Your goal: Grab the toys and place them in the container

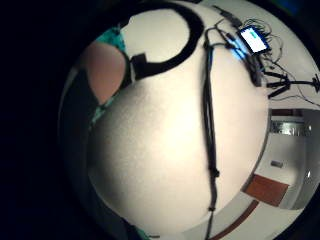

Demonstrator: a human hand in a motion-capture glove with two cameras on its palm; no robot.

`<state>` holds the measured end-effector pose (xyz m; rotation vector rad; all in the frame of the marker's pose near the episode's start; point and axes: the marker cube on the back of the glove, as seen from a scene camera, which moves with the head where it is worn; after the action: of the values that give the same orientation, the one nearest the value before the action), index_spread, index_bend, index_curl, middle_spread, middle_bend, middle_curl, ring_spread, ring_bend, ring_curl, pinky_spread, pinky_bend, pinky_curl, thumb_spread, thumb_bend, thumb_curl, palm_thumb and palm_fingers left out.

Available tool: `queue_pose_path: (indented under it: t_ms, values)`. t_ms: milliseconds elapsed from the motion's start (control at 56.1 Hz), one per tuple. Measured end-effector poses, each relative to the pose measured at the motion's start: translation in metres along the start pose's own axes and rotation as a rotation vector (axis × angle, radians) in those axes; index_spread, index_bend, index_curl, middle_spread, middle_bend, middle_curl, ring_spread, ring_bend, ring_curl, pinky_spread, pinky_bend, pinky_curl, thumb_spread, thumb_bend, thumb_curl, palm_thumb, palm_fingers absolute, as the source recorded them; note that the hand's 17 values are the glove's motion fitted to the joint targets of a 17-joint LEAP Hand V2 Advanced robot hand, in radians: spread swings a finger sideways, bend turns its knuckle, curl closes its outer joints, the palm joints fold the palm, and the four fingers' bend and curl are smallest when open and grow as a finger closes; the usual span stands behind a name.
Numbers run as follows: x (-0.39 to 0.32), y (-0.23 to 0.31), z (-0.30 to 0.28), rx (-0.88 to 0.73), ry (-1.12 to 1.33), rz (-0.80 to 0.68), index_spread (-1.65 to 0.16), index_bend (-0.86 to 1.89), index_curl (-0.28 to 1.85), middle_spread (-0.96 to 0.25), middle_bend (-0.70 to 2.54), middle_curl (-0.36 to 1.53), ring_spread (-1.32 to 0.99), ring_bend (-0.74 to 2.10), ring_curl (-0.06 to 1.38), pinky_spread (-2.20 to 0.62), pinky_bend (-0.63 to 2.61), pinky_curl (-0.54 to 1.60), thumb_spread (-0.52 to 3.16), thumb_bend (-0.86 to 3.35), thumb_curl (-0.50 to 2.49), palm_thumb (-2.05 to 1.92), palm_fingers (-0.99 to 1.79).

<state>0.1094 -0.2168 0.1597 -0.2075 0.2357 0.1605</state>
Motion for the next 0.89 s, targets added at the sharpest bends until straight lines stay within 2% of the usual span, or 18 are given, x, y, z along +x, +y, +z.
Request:
queue_pose_path:
  t_ms: [125, 214, 303, 499, 606, 767, 838, 892]
  values:
    - [-0.002, -0.003, 0.0, 0.069, -0.037, 0.008, -0.41, 0.56, 0.49, -0.26, 0.25, 0.26, -0.22, 0.28, 0.22, -0.11, 0.83, 0.33, 1.34, 0.05, 0.29, 0.15, 0.51]
    - [-0.002, -0.008, -0.004, 0.102, -0.057, 0.004, -0.39, 0.46, 0.49, -0.3, 0.34, 0.3, -0.31, 0.46, 0.27, -0.23, 0.85, 0.33, 1.34, 0.11, 0.34, 0.29, 0.78]
    - [-0.004, -0.016, -0.02, 0.086, -0.11, 0.009, -0.37, 0.37, 0.5, -0.33, 0.37, 0.33, -0.39, 0.64, 0.34, -0.32, 0.9, 0.36, 1.29, 0.16, 0.41, 0.43, 0.93]
    - [0.0, -0.04, -0.155, 0.302, -0.224, 0.009, -0.34, 0.4, 0.6, -0.37, 0.47, 0.42, -0.46, 0.7, 0.42, -0.38, 0.94, 0.41, 1.11, 0.16, 0.53, 0.56, 1.02]
    - [-0.011, -0.052, -0.201, 0.373, -0.203, -0.019, -0.32, 0.43, 0.65, -0.38, 0.5, 0.45, -0.48, 0.71, 0.44, -0.39, 0.95, 0.43, 1.05, 0.14, 0.58, 0.58, 1.02]
    - [-0.103, -0.082, -0.212, 0.343, -0.216, -0.173, -0.31, 0.44, 0.73, -0.39, 0.52, 0.51, -0.5, 0.73, 0.47, -0.4, 0.97, 0.45, 0.99, 0.11, 0.64, 0.59, 1.0]
    - [-0.158, -0.105, -0.211, 0.343, -0.073, -0.283, -0.3, 0.44, 0.76, -0.39, 0.53, 0.53, -0.51, 0.74, 0.48, -0.4, 0.98, 0.46, 0.97, 0.1, 0.67, 0.6, 0.98]
    - [-0.218, -0.113, -0.215, 0.313, -0.186, -0.36, -0.3, 0.44, 0.79, -0.39, 0.53, 0.55, -0.51, 0.75, 0.49, -0.4, 0.99, 0.46, 0.96, 0.08, 0.68, 0.59, 0.97]
